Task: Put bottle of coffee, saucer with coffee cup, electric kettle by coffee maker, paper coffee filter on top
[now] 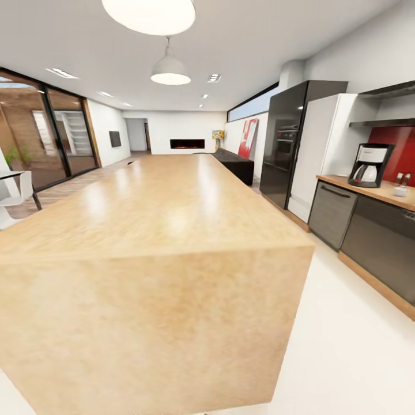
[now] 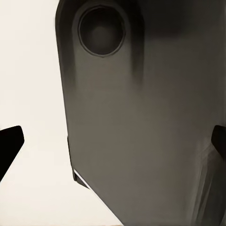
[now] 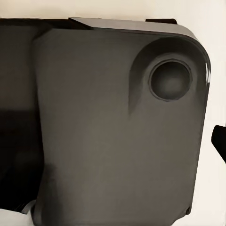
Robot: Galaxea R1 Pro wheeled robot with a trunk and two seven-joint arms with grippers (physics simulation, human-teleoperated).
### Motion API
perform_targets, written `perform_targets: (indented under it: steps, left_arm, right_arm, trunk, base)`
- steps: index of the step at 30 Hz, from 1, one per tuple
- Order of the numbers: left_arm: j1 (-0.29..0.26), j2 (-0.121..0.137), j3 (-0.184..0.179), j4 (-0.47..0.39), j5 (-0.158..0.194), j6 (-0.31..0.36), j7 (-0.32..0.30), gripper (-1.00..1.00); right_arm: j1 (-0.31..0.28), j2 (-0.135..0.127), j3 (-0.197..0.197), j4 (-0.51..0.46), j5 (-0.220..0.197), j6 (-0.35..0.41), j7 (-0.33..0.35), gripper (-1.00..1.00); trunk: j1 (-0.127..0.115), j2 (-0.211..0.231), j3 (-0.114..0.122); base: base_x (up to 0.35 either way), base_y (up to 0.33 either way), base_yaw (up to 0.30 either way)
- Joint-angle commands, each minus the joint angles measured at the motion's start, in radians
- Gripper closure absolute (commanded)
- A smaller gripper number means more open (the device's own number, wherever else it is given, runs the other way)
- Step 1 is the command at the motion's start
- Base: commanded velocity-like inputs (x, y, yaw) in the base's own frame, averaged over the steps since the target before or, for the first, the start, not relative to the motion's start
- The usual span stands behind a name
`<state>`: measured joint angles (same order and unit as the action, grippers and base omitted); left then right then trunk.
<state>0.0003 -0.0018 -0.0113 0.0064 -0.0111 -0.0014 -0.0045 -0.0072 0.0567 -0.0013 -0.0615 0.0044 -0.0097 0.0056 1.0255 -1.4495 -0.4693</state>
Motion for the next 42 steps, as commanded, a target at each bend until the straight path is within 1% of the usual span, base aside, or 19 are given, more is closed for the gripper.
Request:
perform_targets:
  steps: [1,9,13,26,32,42]
  left_arm:
    - [0.000,0.000,-0.001,0.000,-0.001,0.000,0.000,-1.00]
    - [0.000,0.000,-0.001,0.000,-0.001,0.000,0.000,-1.00]
    - [0.000,0.000,-0.001,0.000,-0.001,0.000,-0.001,-1.00]
    - [0.000,0.002,0.000,-0.001,-0.001,0.000,0.000,-1.00]
    - [-0.002,0.007,0.002,-0.002,0.000,0.000,-0.001,-1.00]
    - [-0.002,0.006,0.001,-0.003,0.000,0.000,-0.002,-1.00]
  right_arm:
    - [-0.001,0.000,0.000,0.000,0.001,-0.001,0.001,-1.00]
    - [-0.001,0.000,-0.001,0.000,0.000,-0.001,0.001,-1.00]
    - [0.000,0.000,-0.001,0.000,0.000,-0.001,0.001,-1.00]
    - [0.000,-0.003,-0.003,-0.001,-0.001,-0.002,0.001,-1.00]
    - [0.000,-0.012,-0.003,-0.001,0.000,-0.039,0.002,-1.00]
    - [0.000,-0.014,-0.003,0.000,0.000,-0.048,0.002,-1.00]
  trunk:
    - [0.000,0.000,-0.001]
    - [0.000,0.000,-0.001]
    - [0.000,0.000,-0.001]
    - [0.000,0.000,-0.001]
    - [0.000,0.000,-0.001]
    - [0.000,0.000,-0.001]
  base:
    - [-0.257,0.000,-0.266]
    - [-0.311,0.000,-0.266]
    - [-0.172,0.000,-0.266]
    - [-0.016,0.000,-0.266]
    - [0.000,0.000,-0.266]
    - [0.000,0.000,-0.266]
